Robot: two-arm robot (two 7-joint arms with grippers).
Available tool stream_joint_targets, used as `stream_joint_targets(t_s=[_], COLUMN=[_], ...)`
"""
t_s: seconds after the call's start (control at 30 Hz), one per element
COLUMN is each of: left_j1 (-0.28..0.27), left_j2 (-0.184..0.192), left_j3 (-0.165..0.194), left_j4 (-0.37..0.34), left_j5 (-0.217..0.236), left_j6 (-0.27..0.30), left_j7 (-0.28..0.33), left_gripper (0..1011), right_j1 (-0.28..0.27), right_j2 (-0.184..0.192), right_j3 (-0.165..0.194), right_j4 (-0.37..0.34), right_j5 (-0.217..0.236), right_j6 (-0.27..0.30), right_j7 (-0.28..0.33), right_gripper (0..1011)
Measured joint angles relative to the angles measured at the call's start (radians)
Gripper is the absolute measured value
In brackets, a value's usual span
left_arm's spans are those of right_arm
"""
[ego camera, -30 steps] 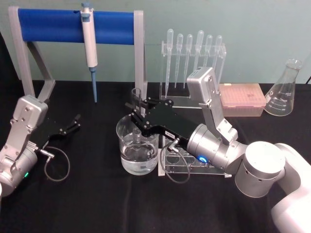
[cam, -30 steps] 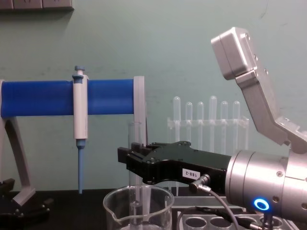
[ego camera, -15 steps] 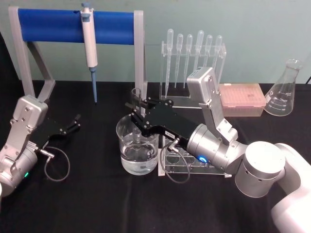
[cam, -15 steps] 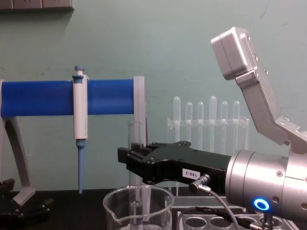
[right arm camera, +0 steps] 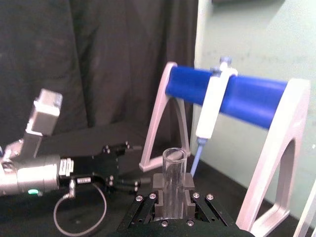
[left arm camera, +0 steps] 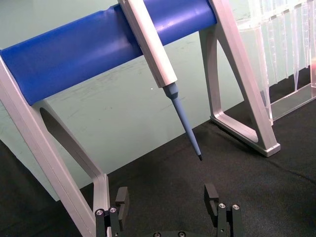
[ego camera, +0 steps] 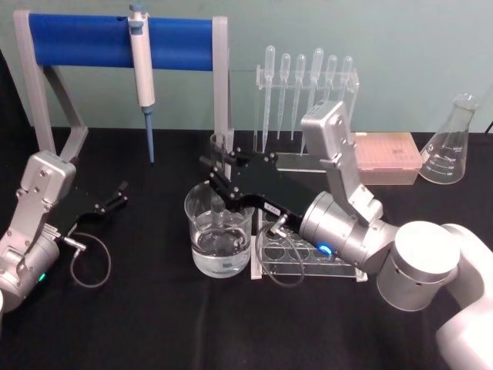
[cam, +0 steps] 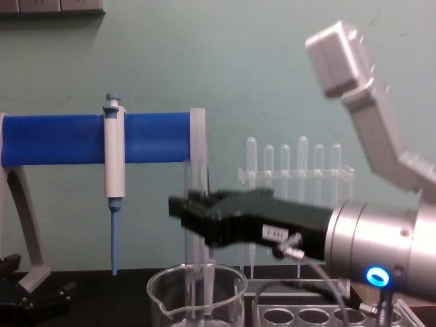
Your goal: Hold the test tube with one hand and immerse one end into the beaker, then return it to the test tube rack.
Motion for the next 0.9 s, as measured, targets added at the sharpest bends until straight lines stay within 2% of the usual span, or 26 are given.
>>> stream_joint_targets(t_s=[0.23,0.4,0.43,0.47,0.57,0.7,0.9], left_j1=[0.000,0.000,0.000,0.000,0.000,0.000,0.000], left_j2=[0.000,0.000,0.000,0.000,0.000,0.000,0.000], left_j3=[0.000,0.000,0.000,0.000,0.000,0.000,0.000], left_j4=[0.000,0.000,0.000,0.000,0.000,0.000,0.000], left_j5=[0.000,0.000,0.000,0.000,0.000,0.000,0.000], left_j6=[0.000,0.000,0.000,0.000,0.000,0.000,0.000], left_j7=[0.000,0.000,0.000,0.000,0.000,0.000,0.000], left_gripper=[1000,1000,1000,1000,1000,1000,1000], right_j1=[-0.019,-0.045,-0.058,-0.058,-0.100,-0.155,-0.238], right_j2=[0.035,0.075,0.090,0.090,0.137,0.188,0.243], right_j3=[0.030,0.078,0.096,0.096,0.147,0.201,0.257], right_j4=[-0.133,-0.244,-0.274,-0.274,-0.345,-0.399,-0.417], right_j5=[0.005,0.043,0.060,0.060,0.097,0.122,0.140], right_j6=[0.024,0.048,0.052,0.052,0.066,0.072,0.062], right_j7=[-0.013,-0.020,-0.023,-0.023,-0.037,-0.055,-0.074], right_gripper=[234,234,234,234,234,234,234])
